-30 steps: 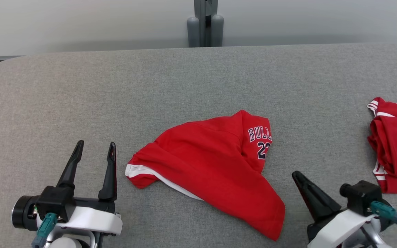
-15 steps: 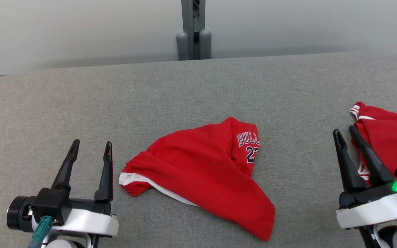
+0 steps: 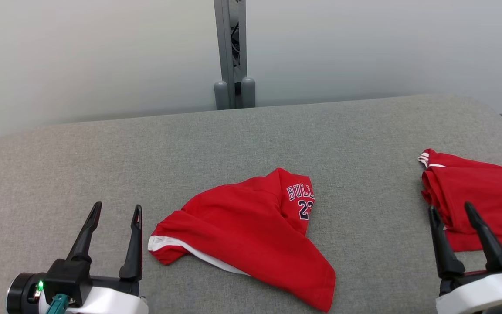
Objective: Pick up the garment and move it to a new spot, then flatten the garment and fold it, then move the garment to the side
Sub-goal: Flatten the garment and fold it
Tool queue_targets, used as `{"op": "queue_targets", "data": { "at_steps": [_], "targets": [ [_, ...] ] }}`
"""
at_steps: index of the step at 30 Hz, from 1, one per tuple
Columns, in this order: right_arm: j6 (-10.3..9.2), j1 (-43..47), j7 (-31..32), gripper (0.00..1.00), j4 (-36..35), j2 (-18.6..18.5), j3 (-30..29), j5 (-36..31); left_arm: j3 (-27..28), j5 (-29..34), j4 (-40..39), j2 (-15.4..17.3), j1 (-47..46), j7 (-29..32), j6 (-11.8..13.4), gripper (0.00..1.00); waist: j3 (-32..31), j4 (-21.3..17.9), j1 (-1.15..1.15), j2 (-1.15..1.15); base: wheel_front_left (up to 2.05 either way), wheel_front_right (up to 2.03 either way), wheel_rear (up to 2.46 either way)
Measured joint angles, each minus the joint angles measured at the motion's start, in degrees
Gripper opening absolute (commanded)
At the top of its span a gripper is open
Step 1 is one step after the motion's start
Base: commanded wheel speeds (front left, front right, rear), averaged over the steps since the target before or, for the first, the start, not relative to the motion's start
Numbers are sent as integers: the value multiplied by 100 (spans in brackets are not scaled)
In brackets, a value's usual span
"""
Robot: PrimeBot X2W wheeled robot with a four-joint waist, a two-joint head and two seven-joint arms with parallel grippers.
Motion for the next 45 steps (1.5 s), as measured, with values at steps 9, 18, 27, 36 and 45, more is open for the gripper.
{"op": "queue_targets", "data": {
  "at_steps": [9, 18, 27, 36, 45],
  "targets": [
    [0, 175, 49, 100, 86, 88, 51, 29, -11, -41, -118, 64, 236, 143, 93, 100, -78, 40, 0, 0, 0, 0, 0],
    [0, 180, 90, 100, 100, 101, 46, 24, -24, -49, -155, 75, 307, 187, 126, 100, -66, 49, 0, 0, 0, 0, 0],
    [0, 179, 93, 100, 110, 99, 38, 14, -41, -90, -160, 73, 303, 190, 152, 100, -51, 57, 0, 0, 0, 0, 0],
    [0, 166, 178, 100, 119, 65, 130, 15, -62, -94, -169, 75, 291, 185, 175, 100, -13, 65, 0, 0, 0, 0, 0],
    [0, 180, 1760, 100, 268, -375, 1066, 690, -63, -108, -199, 83, 166, 165, 175, 100, 237, 76, 0, 0, 0, 0, 0]
  ]
}}
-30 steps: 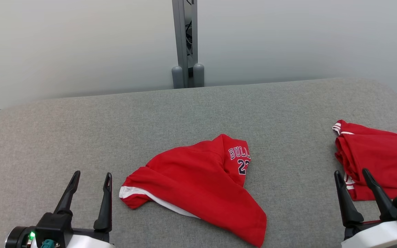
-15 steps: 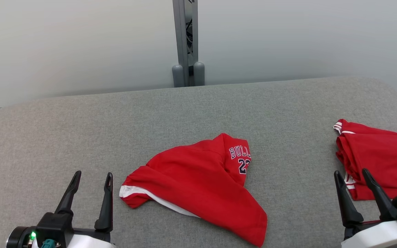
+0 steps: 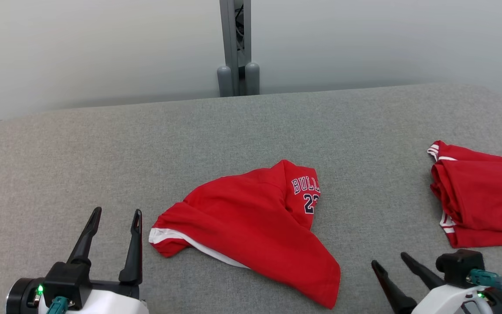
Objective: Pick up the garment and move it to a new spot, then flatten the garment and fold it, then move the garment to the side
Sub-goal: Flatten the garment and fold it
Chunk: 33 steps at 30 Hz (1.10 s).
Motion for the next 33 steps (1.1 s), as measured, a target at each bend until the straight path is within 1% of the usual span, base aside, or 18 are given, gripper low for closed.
{"op": "queue_targets", "data": {
  "at_steps": [6, 12, 17, 18, 19, 20, 25, 30, 33],
  "targets": [
    [0, -14, 597, 100, 115, -193, 746, 505, -31, 0, 31, -41, -229, -70, -27, 100, 285, 74, 0, 0, 0, 0, 0],
    [0, -344, 590, 100, 349, -255, 1154, 797, -107, 0, 147, -111, -445, -135, -101, 100, 607, 217, 0, 0, 0, 0, 0],
    [0, -640, 401, 100, 533, -267, 1411, 992, -121, 0, 249, -152, -553, -196, -135, 100, 830, 324, 0, 0, 0, 0, 0],
    [0, -702, 308, 44, 539, -270, 1440, 1002, -114, 0, 260, -154, -577, -201, -136, 100, 863, 337, 0, 0, 0, 0, 0],
    [0, -763, 209, 3, 537, -281, 1473, 1006, -113, 0, 272, -156, -581, -207, -136, 100, 892, 345, 0, 0, 0, 0, 0],
    [0, -820, 142, 0, 537, -287, 1514, 1050, -113, 0, 292, -162, -581, -224, -136, 100, 916, 350, 0, 0, 0, 0, 0],
    [0, -984, -230, 0, 292, -417, 1484, 1114, -75, -16, 337, -169, -643, -252, -129, 100, 956, 278, 0, 0, 0, 0, 0],
    [0, -1223, -389, 0, -55, -505, 1274, 1171, -64, -36, 338, -190, -692, -283, -107, 100, 1005, 173, 0, 0, 0, 0, 0],
    [-1, -1572, -412, 0, -74, -613, 1093, 1212, -88, -35, 333, -199, -785, -302, -133, 100, 1105, 150, 0, 0, 0, 0, 0]
  ]
}}
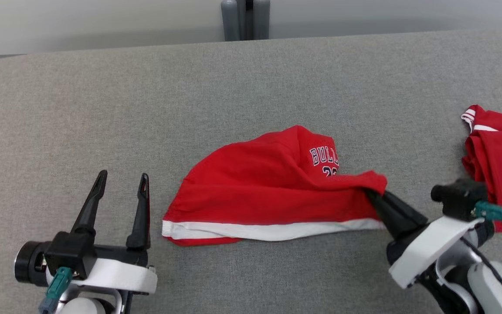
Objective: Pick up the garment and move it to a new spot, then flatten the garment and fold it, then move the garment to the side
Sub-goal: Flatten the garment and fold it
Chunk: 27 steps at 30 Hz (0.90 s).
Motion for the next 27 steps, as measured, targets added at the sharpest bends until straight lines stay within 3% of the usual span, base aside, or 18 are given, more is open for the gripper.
{"op": "queue_targets", "data": {
  "at_steps": [7, 14, 15, 16, 17, 23, 27],
  "targets": [
    [-1, -1105, -9, 0, 724, -155, -21, 302, -135, 38, 109, -96, -375, -43, -145, 100, 326, 125, 0, 0, 0, 0, 0],
    [0, -2069, -371, 0, 1902, -209, 445, 698, -226, 44, 364, -254, -651, -129, -298, 100, 621, 374, 0, 0, 0, 0, 0],
    [1, -2162, -430, 40, 2063, -208, 526, 706, -230, 45, 409, -266, -680, -132, -325, 100, 654, 397, 0, 0, 0, 0, 0],
    [1, -2247, -479, 85, 2226, -204, 581, 792, -232, 47, 444, -282, -711, -135, -333, 100, 680, 416, 0, 0, 0, 0, 0],
    [0, -2323, -536, 100, 2377, -204, 653, 881, -237, 52, 475, -310, -733, -151, -355, 100, 699, 430, 0, 0, 0, 0, 0],
    [0, -2426, -831, 100, 2816, -254, 848, 1266, -249, 78, 625, -376, -787, -177, -471, 100, 672, 389, 0, 0, 0, 0, 0],
    [0, -2126, -1123, 100, 2872, -527, 788, 1575, -224, 94, 724, -394, -805, -187, -508, 100, 544, 311, 0, 0, 0, 0, 0]
  ]
}}
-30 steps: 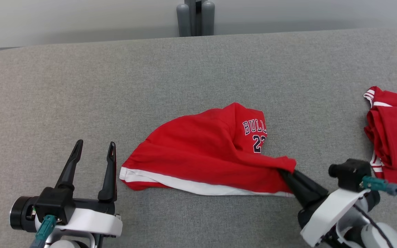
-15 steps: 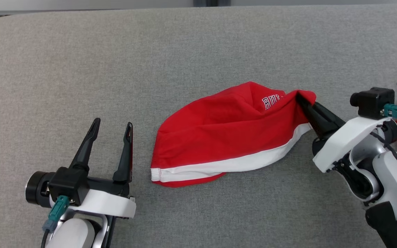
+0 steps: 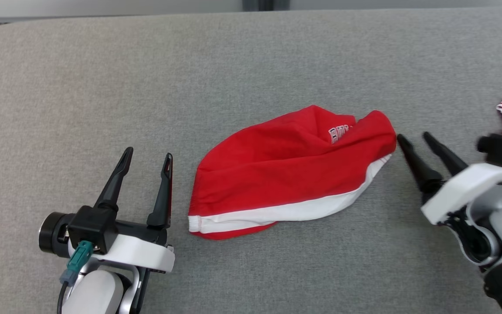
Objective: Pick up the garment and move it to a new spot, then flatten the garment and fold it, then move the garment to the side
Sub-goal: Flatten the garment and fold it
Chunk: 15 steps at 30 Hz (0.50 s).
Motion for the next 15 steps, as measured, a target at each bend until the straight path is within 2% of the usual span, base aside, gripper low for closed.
{"op": "queue_targets", "data": {
  "at_steps": [4, 8, 12, 15],
  "targets": [
    [0, 391, -530, 100, -247, -255, -288, 229, 78, 9, 24, 7, 76, -8, -13, 100, -135, -124, 0, 0, 0, 0, 0],
    [0, 678, -1068, 100, -616, -414, -625, 46, 200, 32, 3, 60, 115, -13, 14, 100, -270, -277, 0, 0, 0, 0, 0],
    [0, 961, -1294, 100, -922, -332, -1124, -680, 324, 69, -82, 129, 251, -13, 66, 100, -450, -391, 0, 0, 0, 0, 0],
    [0, 1269, -1347, 100, -1206, -40, -1557, -1452, 397, 113, -170, 177, 363, -14, 133, 100, -616, -441, 0, 0, 0, 0, 0]
  ]
}}
